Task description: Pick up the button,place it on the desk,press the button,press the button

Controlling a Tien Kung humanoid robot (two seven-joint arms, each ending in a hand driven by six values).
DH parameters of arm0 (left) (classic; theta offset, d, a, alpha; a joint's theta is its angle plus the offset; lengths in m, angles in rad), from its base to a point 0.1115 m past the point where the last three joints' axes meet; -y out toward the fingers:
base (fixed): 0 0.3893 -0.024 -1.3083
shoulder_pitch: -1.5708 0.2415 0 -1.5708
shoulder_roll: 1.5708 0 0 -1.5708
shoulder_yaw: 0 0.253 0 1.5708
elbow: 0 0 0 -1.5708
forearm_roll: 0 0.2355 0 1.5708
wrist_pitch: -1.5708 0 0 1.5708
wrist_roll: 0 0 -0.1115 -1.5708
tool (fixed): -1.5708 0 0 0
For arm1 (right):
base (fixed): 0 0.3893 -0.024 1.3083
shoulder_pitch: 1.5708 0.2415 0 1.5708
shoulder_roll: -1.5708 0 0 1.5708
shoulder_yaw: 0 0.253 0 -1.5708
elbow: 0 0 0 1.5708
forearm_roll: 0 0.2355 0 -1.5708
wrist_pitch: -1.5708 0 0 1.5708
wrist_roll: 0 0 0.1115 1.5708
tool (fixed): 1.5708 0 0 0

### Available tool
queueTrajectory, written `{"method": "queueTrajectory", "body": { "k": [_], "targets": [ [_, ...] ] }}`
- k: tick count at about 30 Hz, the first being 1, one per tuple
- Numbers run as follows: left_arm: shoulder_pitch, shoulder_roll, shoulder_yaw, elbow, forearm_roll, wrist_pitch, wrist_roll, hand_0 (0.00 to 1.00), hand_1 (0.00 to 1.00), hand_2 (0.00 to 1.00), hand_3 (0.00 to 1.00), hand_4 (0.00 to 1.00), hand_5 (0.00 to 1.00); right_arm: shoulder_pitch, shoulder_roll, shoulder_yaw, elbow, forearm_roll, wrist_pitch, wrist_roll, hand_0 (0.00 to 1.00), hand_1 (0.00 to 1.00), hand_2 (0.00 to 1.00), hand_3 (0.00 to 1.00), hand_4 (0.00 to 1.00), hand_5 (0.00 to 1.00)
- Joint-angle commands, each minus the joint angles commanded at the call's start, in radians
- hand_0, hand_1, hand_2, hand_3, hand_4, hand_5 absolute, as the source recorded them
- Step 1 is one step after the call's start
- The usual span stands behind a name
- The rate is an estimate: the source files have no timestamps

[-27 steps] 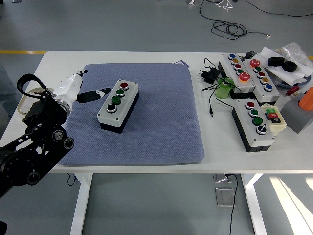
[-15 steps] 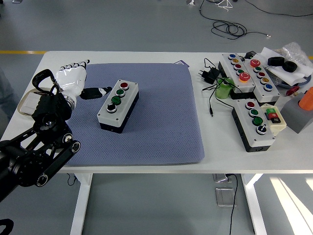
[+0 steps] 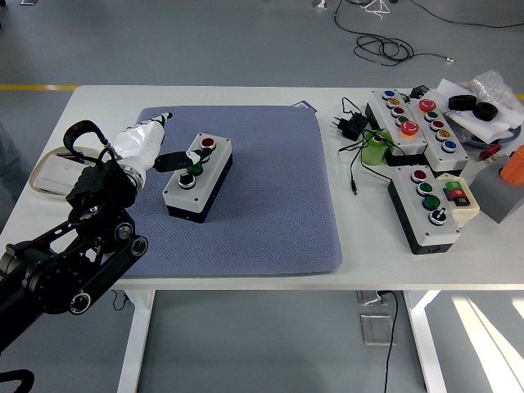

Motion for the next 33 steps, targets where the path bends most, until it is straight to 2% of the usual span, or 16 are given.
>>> {"method": "queueTrajectory", "body": {
  "k": [13, 20, 25, 27, 31, 32, 33],
  "targets": [
    [-0.002, -0.045, 0.058, 0.092, -0.008, 0.006, 0.000, 0.891, 0.989, 0.998, 0.998, 0.988, 0.870, -0.005, -0.002, -0.001, 0.000, -0.006, 0.000, -0.002, 0.787, 0.797, 0.817, 0.751, 0.412, 0.479],
    [-0.011, -0.070, 0.080, 0.155, 0.002, 0.045, 0.000, 0.862, 0.989, 0.998, 0.998, 0.988, 0.877, -0.007, -0.004, 0.002, 0.000, -0.013, 0.001, -0.003, 0.787, 0.797, 0.817, 0.751, 0.412, 0.479],
    [-0.015, -0.083, 0.085, 0.175, -0.016, 0.042, 0.000, 0.862, 0.989, 0.998, 0.998, 0.988, 0.877, -0.004, -0.004, 0.007, 0.000, -0.017, 0.000, -0.002, 0.787, 0.797, 0.817, 0.751, 0.412, 0.479],
    [-0.021, -0.089, 0.088, 0.185, -0.018, 0.042, 0.000, 0.825, 0.982, 0.998, 0.998, 0.985, 0.881, -0.002, -0.004, 0.007, 0.000, -0.016, 0.000, -0.002, 0.787, 0.797, 0.817, 0.751, 0.412, 0.479],
    [-0.035, -0.096, 0.092, 0.222, -0.007, 0.042, 0.000, 0.825, 0.982, 0.998, 0.998, 0.985, 0.881, 0.003, -0.005, 0.011, 0.000, -0.020, 0.000, -0.001, 0.787, 0.797, 0.817, 0.751, 0.412, 0.479],
    [-0.037, -0.097, 0.092, 0.229, 0.002, 0.042, 0.000, 0.791, 0.958, 0.998, 0.998, 0.979, 0.824, 0.004, -0.005, 0.012, 0.000, -0.021, 0.000, -0.001, 0.787, 0.797, 0.817, 0.751, 0.412, 0.479],
    [-0.038, -0.097, 0.092, 0.233, 0.013, 0.040, 0.000, 0.791, 0.958, 0.998, 0.998, 0.979, 0.824, 0.005, -0.005, 0.013, 0.000, -0.020, 0.000, -0.001, 0.787, 0.797, 0.817, 0.751, 0.412, 0.479]
  ]
}}
